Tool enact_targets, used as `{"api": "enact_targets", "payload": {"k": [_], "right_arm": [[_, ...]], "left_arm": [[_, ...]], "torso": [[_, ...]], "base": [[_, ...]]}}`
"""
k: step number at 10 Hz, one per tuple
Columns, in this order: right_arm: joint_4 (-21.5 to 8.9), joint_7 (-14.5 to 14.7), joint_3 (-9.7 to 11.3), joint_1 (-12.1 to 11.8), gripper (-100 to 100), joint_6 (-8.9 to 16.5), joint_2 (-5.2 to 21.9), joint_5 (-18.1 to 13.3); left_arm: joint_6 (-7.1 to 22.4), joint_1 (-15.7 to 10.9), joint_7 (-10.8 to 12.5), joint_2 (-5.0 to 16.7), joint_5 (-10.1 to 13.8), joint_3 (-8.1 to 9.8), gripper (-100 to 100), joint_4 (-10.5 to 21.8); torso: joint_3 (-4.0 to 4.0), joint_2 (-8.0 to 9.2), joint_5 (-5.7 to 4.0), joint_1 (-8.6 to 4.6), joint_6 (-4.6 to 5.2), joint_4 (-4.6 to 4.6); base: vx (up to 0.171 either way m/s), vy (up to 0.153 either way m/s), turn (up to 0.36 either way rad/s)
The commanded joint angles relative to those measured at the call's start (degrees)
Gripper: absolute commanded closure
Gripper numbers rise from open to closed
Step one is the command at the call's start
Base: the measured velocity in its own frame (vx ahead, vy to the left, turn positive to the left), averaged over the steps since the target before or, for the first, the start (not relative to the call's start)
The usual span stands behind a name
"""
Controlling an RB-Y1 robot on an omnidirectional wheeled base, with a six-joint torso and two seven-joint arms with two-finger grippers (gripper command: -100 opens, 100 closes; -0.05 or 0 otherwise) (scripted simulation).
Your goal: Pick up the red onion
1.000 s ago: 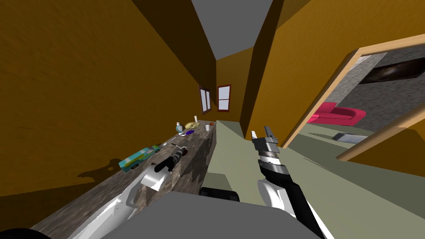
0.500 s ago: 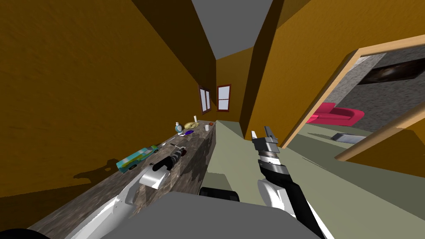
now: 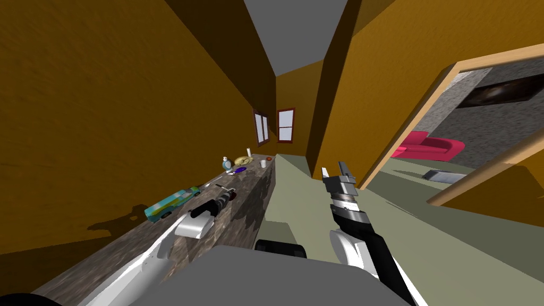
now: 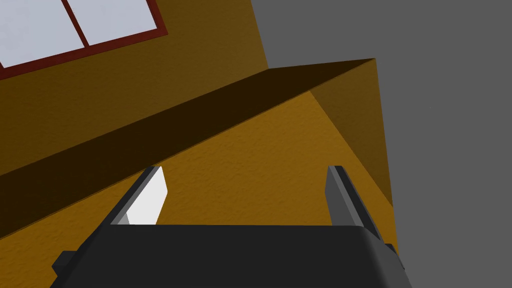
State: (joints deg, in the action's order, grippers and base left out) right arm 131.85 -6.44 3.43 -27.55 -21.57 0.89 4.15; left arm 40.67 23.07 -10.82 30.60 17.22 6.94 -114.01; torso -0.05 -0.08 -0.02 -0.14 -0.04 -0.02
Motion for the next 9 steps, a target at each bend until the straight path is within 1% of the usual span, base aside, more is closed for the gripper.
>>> {"api": "enact_targets", "payload": {"k": [1,2,3,4,5,6,7,8,9], "right_arm": [[0.0,0.0,0.0,0.0,0,0.0,0.0,0.0],[0.0,0.0,0.0,0.0,0,0.0,0.0,0.0],[0.0,0.0,0.0,0.0,0,0.0,0.0,0.0],[0.0,0.0,0.0,0.0,0,0.0,0.0,0.0],[0.0,0.0,0.0,0.0,0,0.0,0.0,0.0],[0.0,0.0,0.0,0.0,0,0.0,0.0,0.0],[0.0,0.0,0.0,0.0,0,0.0,0.0,0.0],[0.0,0.0,0.0,0.0,0,0.0,0.0,0.0],[0.0,0.0,0.0,0.0,0,0.0,0.0,0.0]], "left_arm": [[-0.8,-0.3,-2.9,-0.5,2.9,1.84,-100,1.7],[-0.8,-0.3,-4.2,-0.5,3.0,1.84,-100,1.7],[-1.3,-0.6,-6.0,-0.9,5.6,3.48,-100,3.2],[-1.3,-0.6,-7.3,-0.9,5.7,3.48,-100,3.2],[-1.8,-0.9,-9.0,-1.3,8.1,5.12,-100,4.6],[-1.8,-0.9,-10.4,-1.3,8.3,5.12,-100,4.6],[-2.3,-1.2,-12.2,-1.7,10.7,6.76,-100,6.0],[-2.3,-1.2,-13.5,-1.7,10.9,6.76,-100,6.0],[-2.8,-1.5,-15.3,-2.2,13.4,8.4,-100,7.4]], "torso": [[0.0,0.0,0.0,0.0,0.0,0.0],[-0.01,-0.02,0.0,-0.02,0.0,0.0],[-0.01,-0.02,0.0,-0.01,0.0,0.0],[-0.02,-0.04,0.0,-0.02,0.0,-0.01],[-0.02,-0.03,0.0,0.01,0.0,-0.01],[-0.02,-0.03,0.0,-0.01,0.0,0.0],[-0.01,-0.01,0.0,0.01,0.0,0.0],[-0.01,-0.02,0.0,-0.01,0.0,0.0],[-0.01,-0.02,0.0,0.0,0.0,0.0]], "base": [[0.009,-0.047,-0.006],[0.011,-0.038,0.0],[0.014,-0.041,-0.011],[0.011,-0.035,-0.002],[0.009,-0.04,-0.007],[0.008,-0.034,-0.003],[0.011,-0.043,-0.008],[0.009,-0.037,0.0],[0.005,-0.037,-0.009]]}}
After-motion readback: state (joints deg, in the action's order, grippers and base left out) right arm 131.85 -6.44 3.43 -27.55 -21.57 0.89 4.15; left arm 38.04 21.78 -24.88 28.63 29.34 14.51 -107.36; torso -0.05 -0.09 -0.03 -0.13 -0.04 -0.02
